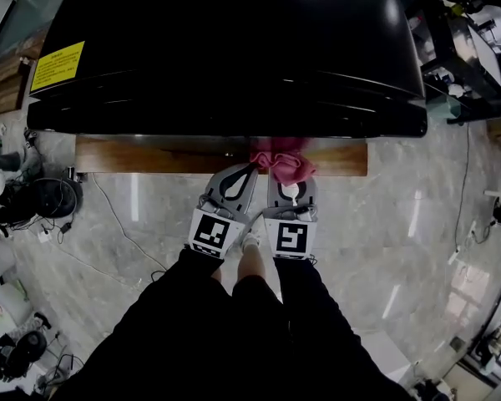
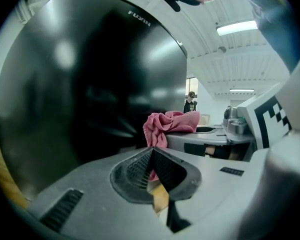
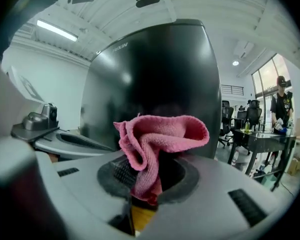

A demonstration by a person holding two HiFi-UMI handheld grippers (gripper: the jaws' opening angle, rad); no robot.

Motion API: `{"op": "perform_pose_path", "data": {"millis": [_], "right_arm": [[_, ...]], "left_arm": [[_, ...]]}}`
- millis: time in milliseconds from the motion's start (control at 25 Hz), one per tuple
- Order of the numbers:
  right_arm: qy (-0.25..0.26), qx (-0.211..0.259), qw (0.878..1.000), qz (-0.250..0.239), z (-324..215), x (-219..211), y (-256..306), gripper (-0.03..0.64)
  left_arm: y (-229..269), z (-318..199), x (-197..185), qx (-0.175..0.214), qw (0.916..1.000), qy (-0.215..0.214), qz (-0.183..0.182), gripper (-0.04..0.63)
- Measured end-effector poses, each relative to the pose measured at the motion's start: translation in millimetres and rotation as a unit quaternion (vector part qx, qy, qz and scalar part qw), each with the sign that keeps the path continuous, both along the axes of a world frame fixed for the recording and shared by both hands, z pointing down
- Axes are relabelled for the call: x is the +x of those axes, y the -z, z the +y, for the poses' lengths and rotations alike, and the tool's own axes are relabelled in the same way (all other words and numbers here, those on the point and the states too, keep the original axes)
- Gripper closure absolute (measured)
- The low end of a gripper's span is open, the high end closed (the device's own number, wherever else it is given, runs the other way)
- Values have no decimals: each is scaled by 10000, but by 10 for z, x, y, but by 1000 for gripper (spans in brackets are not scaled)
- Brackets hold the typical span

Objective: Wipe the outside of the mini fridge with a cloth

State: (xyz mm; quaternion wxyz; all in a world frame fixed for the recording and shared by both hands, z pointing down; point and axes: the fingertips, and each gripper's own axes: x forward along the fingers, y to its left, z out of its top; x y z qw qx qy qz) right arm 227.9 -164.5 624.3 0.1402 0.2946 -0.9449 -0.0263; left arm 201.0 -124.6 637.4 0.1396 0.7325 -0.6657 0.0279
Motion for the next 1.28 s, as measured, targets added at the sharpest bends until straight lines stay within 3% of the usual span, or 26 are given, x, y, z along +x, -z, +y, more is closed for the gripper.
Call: {"op": "perform_pose_path", "data": {"millis": [360,680,840,1080,1280], "right_arm": [[-97,-566,9980,251,-74,-23,-767,532],[-21,-1244,9899,684,-35,-21,-1264,532],[208,-1222,9911,492,39,184,-894,532],[291,-1073,9936,-205,97,680,198,532],[259,-565,9954,-729,-142,1030,1183,531]], "left_arm": [[-631,-48,-74,-576,9982,146,125,591],[-668,30,-59,-743,9970,200,57,591],[-337,49,114,-605,9979,175,180,591],[629,17,631,-208,9995,-222,127,591],[1574,-151,1037,446,9977,-511,-8,591]]}}
